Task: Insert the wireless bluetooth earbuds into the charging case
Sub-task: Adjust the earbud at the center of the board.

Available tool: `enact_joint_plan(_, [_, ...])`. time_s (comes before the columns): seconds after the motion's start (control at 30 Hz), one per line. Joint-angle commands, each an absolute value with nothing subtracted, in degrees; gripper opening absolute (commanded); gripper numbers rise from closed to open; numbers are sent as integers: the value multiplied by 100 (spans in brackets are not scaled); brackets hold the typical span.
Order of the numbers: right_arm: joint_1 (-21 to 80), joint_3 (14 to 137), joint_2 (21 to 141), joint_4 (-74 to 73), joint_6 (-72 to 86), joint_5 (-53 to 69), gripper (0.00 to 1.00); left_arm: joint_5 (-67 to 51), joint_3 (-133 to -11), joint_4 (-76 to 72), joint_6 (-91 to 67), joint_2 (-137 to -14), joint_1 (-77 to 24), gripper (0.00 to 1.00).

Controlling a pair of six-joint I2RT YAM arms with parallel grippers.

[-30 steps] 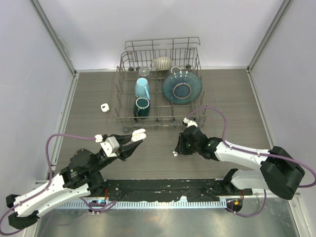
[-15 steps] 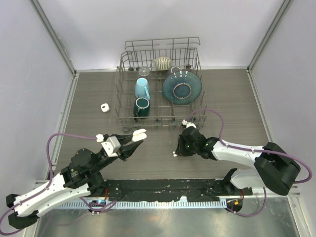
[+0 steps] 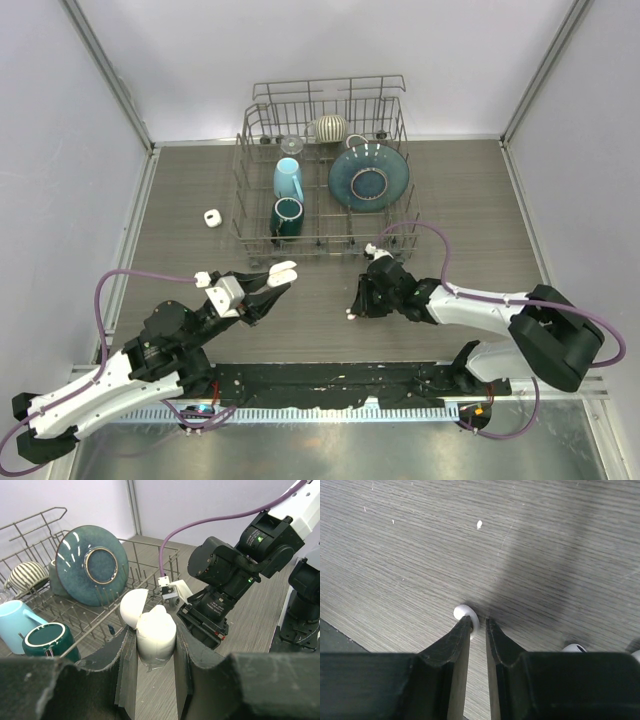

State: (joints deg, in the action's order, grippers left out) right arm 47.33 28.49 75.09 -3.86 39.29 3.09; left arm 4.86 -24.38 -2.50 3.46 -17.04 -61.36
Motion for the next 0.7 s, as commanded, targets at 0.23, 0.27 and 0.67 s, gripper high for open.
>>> enact_joint_plan(0.23, [4737,2971,7725,-97,4008,659,24,483,-2646,-501,387,-1714,-6117,0])
enact_joint_plan(0.27, [4729,2971,7743,-79,4008,677,24,483,-2646,-501,395,-1714,-6117,0])
enact_joint_plan(0.67, [4790,3085,7840,141,4096,844,8,501,-2637,-475,396,-1705,-6117,0])
